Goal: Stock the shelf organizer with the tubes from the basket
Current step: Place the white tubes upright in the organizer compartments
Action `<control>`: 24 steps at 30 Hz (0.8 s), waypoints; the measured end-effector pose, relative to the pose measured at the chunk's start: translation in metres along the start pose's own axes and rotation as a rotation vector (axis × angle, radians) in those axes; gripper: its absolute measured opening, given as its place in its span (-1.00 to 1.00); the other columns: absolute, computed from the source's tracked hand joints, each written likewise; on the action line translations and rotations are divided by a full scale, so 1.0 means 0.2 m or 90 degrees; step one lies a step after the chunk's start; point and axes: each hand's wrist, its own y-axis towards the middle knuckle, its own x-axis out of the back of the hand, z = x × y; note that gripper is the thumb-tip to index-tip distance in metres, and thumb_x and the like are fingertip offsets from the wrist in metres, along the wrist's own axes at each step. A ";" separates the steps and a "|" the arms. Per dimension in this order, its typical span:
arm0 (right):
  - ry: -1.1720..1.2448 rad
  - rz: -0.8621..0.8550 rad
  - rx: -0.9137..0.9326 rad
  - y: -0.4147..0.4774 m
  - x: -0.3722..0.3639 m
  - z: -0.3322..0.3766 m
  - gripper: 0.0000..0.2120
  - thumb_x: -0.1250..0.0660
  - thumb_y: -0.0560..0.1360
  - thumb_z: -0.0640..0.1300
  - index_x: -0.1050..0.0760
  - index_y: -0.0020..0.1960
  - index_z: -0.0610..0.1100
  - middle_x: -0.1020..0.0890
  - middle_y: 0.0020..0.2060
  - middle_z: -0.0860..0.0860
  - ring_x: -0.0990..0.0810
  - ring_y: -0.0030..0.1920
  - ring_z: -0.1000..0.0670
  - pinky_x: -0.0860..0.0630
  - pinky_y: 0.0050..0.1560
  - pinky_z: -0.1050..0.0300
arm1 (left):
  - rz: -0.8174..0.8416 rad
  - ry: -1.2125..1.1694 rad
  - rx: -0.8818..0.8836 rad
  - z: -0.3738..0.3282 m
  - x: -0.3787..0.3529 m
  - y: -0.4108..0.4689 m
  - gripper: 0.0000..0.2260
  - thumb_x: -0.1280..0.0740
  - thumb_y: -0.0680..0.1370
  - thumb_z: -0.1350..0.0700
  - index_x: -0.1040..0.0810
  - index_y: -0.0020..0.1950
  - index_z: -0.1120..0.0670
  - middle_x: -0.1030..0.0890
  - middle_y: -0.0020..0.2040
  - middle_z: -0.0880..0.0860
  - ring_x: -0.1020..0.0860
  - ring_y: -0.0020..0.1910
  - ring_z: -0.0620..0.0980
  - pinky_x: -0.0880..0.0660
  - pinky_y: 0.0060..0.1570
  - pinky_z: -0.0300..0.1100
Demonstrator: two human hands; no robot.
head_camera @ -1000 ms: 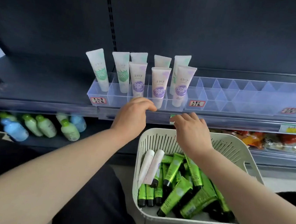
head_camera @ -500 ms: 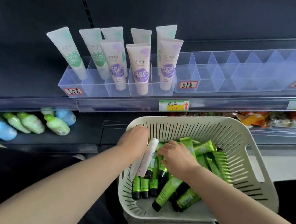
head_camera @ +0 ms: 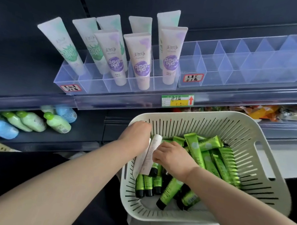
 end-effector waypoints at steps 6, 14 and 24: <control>-0.008 0.073 0.033 0.01 0.02 0.04 -0.72 -0.38 0.39 -0.20 -0.56 0.08 0.00 -0.63 -0.01 0.06 -0.48 0.11 -0.04 -0.40 0.00 0.01 | 0.003 -0.018 0.032 -0.04 0.01 0.01 -0.62 -0.17 0.51 0.40 -0.52 0.26 0.17 -0.55 0.22 0.13 -0.53 0.17 0.12 -0.52 0.12 0.00; -0.065 0.059 0.094 0.05 -0.11 0.11 -0.72 -0.51 0.20 -0.24 -0.61 -0.18 0.06 -0.62 -0.27 0.13 -0.58 -0.13 0.00 -0.52 -0.12 0.10 | 0.014 0.000 -0.017 0.01 0.03 -0.03 -0.57 -0.14 0.46 0.45 -0.52 0.24 0.15 -0.52 0.20 0.11 -0.52 0.14 0.13 -0.52 0.07 0.05; 0.093 -0.221 -0.096 -0.23 0.22 -0.13 -0.76 -0.17 0.56 -0.03 -0.57 -0.02 -0.12 -0.69 -0.12 0.02 -0.66 -0.14 -0.07 -0.59 -0.17 -0.01 | 0.193 0.100 -0.052 -0.05 -0.19 0.02 -0.68 -0.29 0.52 0.33 -0.54 0.25 0.13 -0.56 0.14 0.12 -0.56 0.09 0.12 -0.51 -0.03 -0.09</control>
